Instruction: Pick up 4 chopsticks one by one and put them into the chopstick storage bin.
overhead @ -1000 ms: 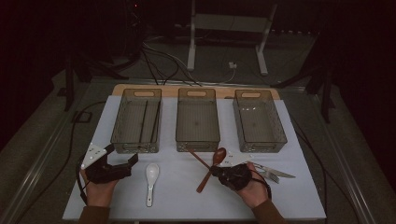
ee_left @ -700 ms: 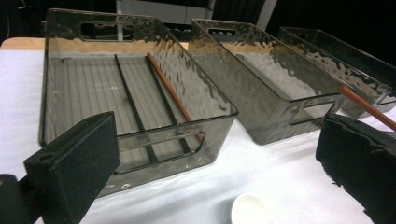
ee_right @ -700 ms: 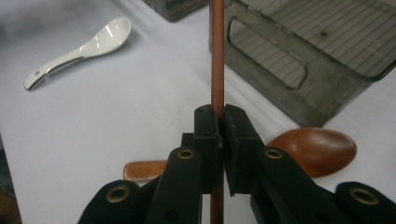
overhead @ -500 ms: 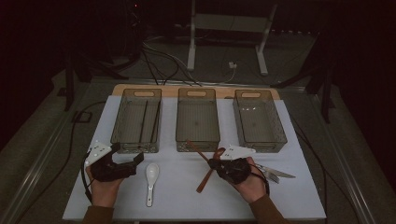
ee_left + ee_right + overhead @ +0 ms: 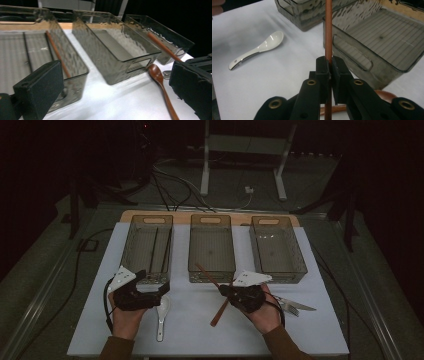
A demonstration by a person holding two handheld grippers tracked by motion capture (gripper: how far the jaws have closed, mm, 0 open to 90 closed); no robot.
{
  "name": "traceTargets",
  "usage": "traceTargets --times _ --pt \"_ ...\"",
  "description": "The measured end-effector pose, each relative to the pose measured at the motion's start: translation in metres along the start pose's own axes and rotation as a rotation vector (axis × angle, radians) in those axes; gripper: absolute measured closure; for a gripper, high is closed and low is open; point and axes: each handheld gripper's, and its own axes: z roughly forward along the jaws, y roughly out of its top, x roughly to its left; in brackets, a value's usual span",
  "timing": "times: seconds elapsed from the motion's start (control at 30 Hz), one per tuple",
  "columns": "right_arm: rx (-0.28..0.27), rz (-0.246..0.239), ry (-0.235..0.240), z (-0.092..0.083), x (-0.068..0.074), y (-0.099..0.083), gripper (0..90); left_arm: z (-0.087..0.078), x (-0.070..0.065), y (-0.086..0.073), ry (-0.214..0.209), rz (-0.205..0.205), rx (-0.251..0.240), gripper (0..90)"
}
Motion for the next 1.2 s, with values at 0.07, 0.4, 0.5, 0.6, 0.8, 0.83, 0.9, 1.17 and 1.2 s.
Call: traceTargets --times 0.07,0.4,0.5,0.6,0.8,0.83,0.9,1.17,1.2 --pt "-0.011 0.004 0.001 0.001 0.001 0.002 84.6 0.005 -0.004 0.002 -0.013 -0.001 0.002 0.8" --pt "-0.032 0.002 0.009 0.009 0.007 0.011 84.6 0.030 -0.021 0.013 -0.078 -0.013 0.025 1.6" --pt "-0.036 0.002 0.013 0.011 0.008 0.013 84.6 0.035 -0.025 0.016 -0.096 -0.019 0.031 1.6" --pt "-0.044 0.009 0.014 0.013 0.009 0.014 84.6 0.039 -0.030 0.019 -0.113 -0.028 0.026 3.7" --pt "-0.068 0.009 0.023 0.018 0.016 0.018 84.6 0.047 -0.041 0.024 -0.176 -0.053 0.015 16.8" --pt "-0.075 0.007 0.024 0.018 0.017 0.019 84.6 0.048 -0.042 0.024 -0.184 -0.056 0.018 17.4" --pt "-0.092 0.008 0.018 0.018 0.019 0.021 84.6 0.050 -0.042 0.025 -0.188 -0.069 0.021 26.8" --pt "-0.153 0.019 0.013 0.013 0.022 0.024 84.6 0.052 -0.036 0.023 -0.237 -0.127 0.009 52.0" --pt "-0.159 0.017 0.014 0.013 0.023 0.024 84.6 0.053 -0.036 0.023 -0.240 -0.129 0.010 55.2"
